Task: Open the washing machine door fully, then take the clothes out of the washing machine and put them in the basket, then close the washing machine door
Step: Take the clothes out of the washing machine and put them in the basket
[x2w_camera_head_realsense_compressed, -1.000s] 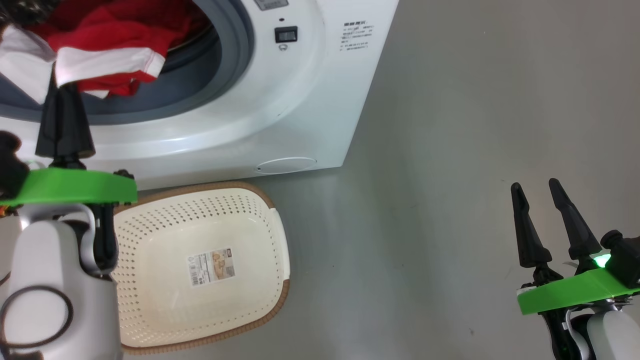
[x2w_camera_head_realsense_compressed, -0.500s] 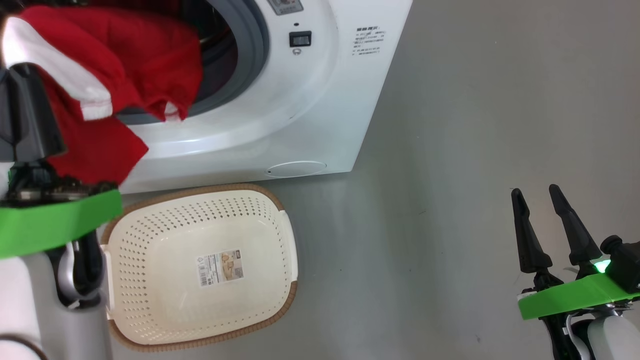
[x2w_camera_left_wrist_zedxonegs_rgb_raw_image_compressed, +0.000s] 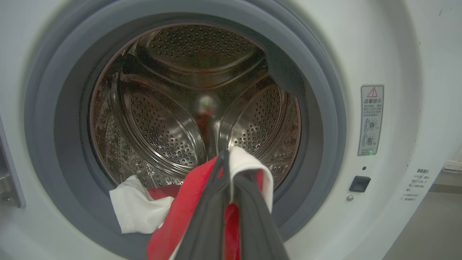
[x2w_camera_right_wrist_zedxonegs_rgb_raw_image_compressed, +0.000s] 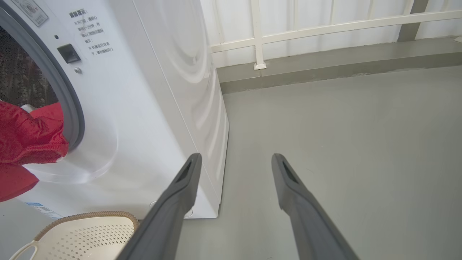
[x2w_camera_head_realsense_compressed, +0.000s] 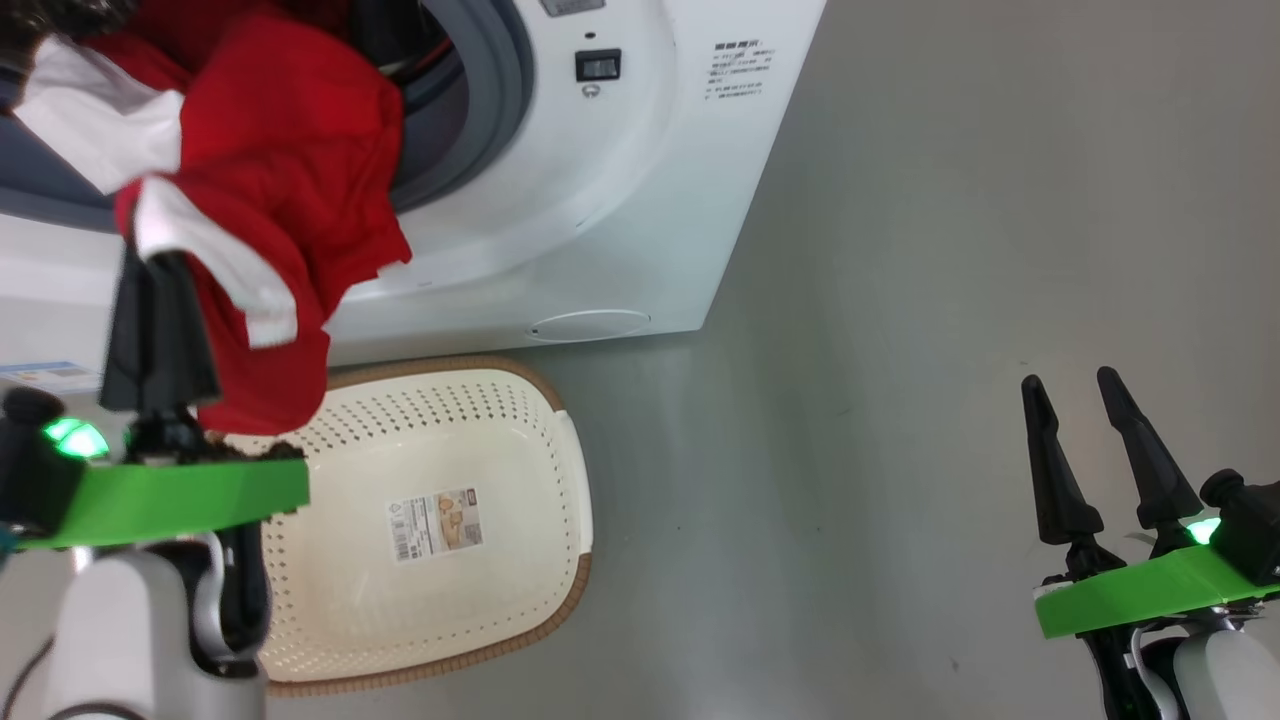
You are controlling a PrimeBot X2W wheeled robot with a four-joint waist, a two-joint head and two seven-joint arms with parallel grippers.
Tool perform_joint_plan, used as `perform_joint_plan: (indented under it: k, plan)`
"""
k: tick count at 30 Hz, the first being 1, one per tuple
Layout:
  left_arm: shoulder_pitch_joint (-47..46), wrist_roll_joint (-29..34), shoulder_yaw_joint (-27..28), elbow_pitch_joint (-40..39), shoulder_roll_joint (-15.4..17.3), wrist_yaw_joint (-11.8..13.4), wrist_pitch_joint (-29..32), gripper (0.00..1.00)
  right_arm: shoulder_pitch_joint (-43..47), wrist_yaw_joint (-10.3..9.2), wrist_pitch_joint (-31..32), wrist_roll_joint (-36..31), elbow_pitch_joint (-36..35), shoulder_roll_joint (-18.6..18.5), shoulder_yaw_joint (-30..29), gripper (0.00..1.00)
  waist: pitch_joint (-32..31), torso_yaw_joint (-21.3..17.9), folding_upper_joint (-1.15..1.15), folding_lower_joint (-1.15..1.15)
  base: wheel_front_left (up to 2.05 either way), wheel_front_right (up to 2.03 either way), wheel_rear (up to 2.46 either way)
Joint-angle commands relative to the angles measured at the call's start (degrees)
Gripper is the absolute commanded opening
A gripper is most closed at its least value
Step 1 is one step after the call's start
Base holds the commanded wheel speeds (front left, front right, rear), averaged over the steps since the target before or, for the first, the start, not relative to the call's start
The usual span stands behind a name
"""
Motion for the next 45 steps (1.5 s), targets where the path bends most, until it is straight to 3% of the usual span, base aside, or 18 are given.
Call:
perform_joint_plan:
  k: [1, 11, 27, 41, 43, 45]
  plan:
    - [1.6, -0.1, 1.4, 0.4, 1.5, 0.6, -0.2, 0.0, -0.4, 0.36, -0.4, -0.1, -1.4, -0.7, 1.1, 1.0, 0.6, -0.1, 0.0, 0.0, 0.0, 0.0, 0.0]
    - [3.2, -1.1, -0.8, 15.4, 1.5, 0.4, -0.2, 0.0, -1.9, 0.36, -0.4, 0.4, -1.6, -0.5, 1.5, 1.0, 4.1, -0.9, 0.0, 0.0, 0.0, 0.0, 0.0]
    - [-10.3, 2.7, -1.9, 41.5, 1.5, 0.7, -0.2, 0.0, -5.7, 0.36, -0.4, 1.2, -2.1, -0.1, 2.8, 1.0, 12.1, -3.0, 0.0, 0.0, 0.0, 0.0, 0.0]
    - [-18.7, 5.5, 0.4, 50.8, 2.0, 1.9, -0.2, 0.0, -7.0, 0.36, -0.4, 1.3, -2.5, -0.4, 3.0, 1.0, 14.3, -3.8, 0.0, 0.0, 0.0, 0.0, 0.0]
    - [-18.7, 5.6, 0.9, 50.6, 1.9, 1.9, -0.2, 0.03, -7.1, 0.36, -0.4, 1.3, -2.5, -0.4, 2.9, 1.0, 14.3, -3.6, 0.0, 0.0, 0.0, 0.0, 0.0]
    - [-18.4, 5.6, 1.4, 50.3, 1.9, 1.8, -0.2, 0.15, -7.1, 0.36, -0.4, 1.2, -2.5, -0.4, 2.9, 1.0, 14.1, -3.5, 0.0, 0.0, 0.0, 0.0, 0.0]
